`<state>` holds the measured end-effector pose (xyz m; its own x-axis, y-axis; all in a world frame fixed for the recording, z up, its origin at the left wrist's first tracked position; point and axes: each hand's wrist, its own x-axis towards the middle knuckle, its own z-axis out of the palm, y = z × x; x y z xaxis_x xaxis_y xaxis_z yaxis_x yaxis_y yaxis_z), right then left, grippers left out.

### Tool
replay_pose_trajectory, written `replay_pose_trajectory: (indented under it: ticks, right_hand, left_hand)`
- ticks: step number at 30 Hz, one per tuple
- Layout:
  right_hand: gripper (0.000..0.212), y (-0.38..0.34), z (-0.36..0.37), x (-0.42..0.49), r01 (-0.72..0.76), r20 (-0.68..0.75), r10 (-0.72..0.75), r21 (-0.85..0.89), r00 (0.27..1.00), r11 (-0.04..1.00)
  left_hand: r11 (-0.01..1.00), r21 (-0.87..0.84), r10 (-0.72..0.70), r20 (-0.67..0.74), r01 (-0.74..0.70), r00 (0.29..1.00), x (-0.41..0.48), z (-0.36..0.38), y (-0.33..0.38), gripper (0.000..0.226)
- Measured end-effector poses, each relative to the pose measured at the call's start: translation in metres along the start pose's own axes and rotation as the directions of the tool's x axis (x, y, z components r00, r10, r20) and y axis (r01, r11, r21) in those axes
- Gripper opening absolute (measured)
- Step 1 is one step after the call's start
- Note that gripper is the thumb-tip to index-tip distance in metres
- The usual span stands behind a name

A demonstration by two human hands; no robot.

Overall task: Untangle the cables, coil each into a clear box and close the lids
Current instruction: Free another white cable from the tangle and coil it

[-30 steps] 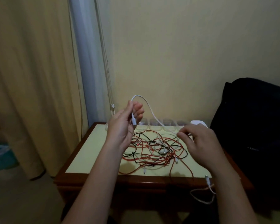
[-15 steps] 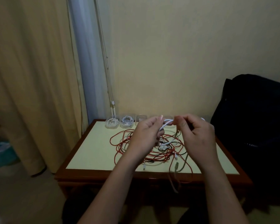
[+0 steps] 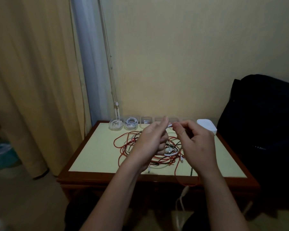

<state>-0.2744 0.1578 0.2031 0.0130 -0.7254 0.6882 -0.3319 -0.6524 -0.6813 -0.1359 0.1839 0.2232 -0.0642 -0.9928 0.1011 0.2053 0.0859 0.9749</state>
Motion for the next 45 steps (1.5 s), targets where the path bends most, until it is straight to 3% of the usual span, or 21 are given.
replay_pose_trajectory:
  ticks: [2,6,14,20,27,35,38,45]
  right_hand:
    - [0.014,-0.001,0.001,0.000,-0.009,-0.006,0.009,0.001,1.000,1.000]
    - [0.013,-0.003,0.002,0.001,-0.038,-0.002,0.038,0.021,0.999,0.999]
    - [0.015,-0.004,0.002,0.000,-0.114,0.050,0.109,0.113,0.993,0.987]
    - [0.011,0.006,-0.013,-0.002,-0.170,-0.023,0.170,0.024,0.985,0.985]
    - [0.005,0.023,-0.027,-0.003,-0.199,-0.139,0.193,-0.025,0.971,0.980]
    - [0.008,0.032,-0.020,-0.006,-0.038,-0.046,0.026,-0.268,0.999,0.963]
    - [0.011,0.037,-0.018,-0.009,0.030,0.023,-0.024,-0.339,0.999,0.940]
    - [0.019,0.037,-0.011,-0.010,0.111,0.099,-0.080,-0.375,0.992,0.920]
  left_hand:
    - [0.997,0.051,0.059,0.025,-0.060,0.998,0.000,0.002,-0.003,0.025]
    - [0.991,-0.030,0.132,0.051,-0.131,0.990,-0.002,0.005,-0.007,0.030]
    - [0.944,-0.330,0.034,0.046,-0.017,0.998,-0.001,-0.004,0.001,0.034]
    - [0.819,-0.574,-0.018,-0.052,-0.015,0.999,-0.006,-0.035,0.021,0.032]
    - [0.616,-0.780,0.046,-0.103,-0.109,0.994,-0.014,-0.074,0.038,0.035]
    - [0.672,-0.693,0.075,-0.288,-0.261,0.955,-0.014,-0.072,0.034,0.039]
    - [0.744,-0.591,0.097,-0.365,-0.311,0.926,-0.012,-0.071,0.033,0.038]
    - [0.907,-0.215,0.261,-0.386,-0.362,0.885,-0.014,-0.057,0.028,0.033]
